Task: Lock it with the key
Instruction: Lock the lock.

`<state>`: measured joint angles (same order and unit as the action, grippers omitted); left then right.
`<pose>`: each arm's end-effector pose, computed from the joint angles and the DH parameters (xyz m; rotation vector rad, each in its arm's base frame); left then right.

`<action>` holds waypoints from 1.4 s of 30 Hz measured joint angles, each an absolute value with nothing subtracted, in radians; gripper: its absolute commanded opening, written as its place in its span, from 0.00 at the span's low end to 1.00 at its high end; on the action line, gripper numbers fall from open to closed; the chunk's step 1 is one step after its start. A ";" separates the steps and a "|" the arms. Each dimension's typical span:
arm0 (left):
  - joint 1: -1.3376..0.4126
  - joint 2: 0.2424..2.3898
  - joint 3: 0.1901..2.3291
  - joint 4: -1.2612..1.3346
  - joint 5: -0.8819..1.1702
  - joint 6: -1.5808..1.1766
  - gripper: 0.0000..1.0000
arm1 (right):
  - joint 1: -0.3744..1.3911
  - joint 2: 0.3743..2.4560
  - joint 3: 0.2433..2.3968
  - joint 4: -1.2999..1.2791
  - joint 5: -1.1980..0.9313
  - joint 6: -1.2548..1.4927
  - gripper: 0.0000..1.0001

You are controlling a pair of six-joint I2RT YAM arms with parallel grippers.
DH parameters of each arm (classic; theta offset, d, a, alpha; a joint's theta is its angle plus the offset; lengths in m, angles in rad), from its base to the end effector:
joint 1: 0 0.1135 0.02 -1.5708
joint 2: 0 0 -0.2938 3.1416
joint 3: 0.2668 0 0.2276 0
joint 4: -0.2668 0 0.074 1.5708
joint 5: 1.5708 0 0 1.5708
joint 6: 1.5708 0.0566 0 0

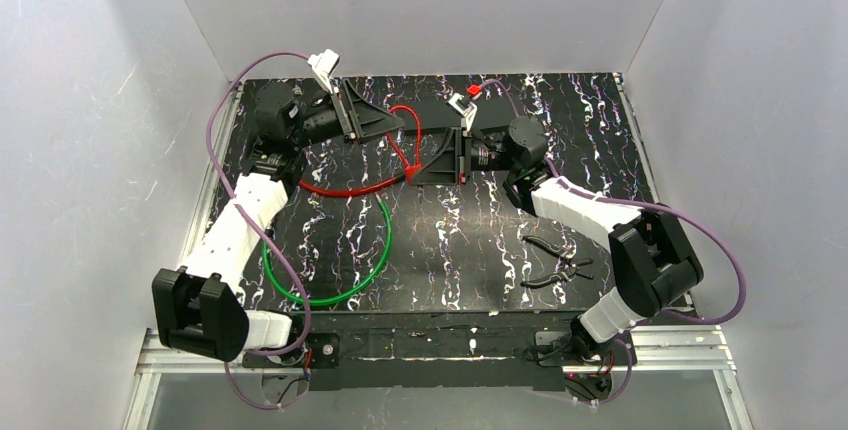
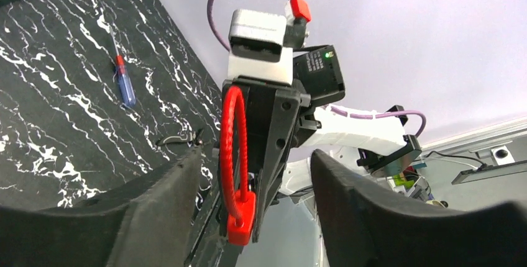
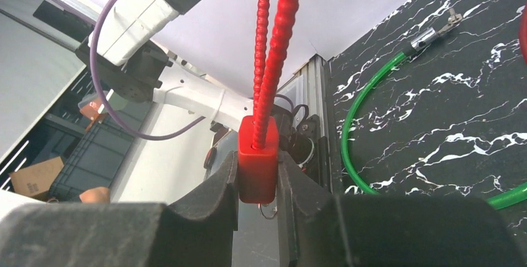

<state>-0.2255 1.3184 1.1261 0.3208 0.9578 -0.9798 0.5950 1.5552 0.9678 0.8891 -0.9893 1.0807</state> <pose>0.2619 -0.1076 0.4286 0.2710 1.7193 -1.6074 0.2482 0.2251 0.3668 -0.6636 1.6166 1.9319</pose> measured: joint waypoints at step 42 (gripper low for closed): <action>-0.157 1.378 1.195 0.317 0.906 -0.999 0.84 | 0.531 1.564 1.084 0.824 -0.841 1.055 0.01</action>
<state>-0.1573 1.3777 1.1950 0.3168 0.9058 -0.9993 0.5314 1.5642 1.0840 0.8238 -0.8415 1.0550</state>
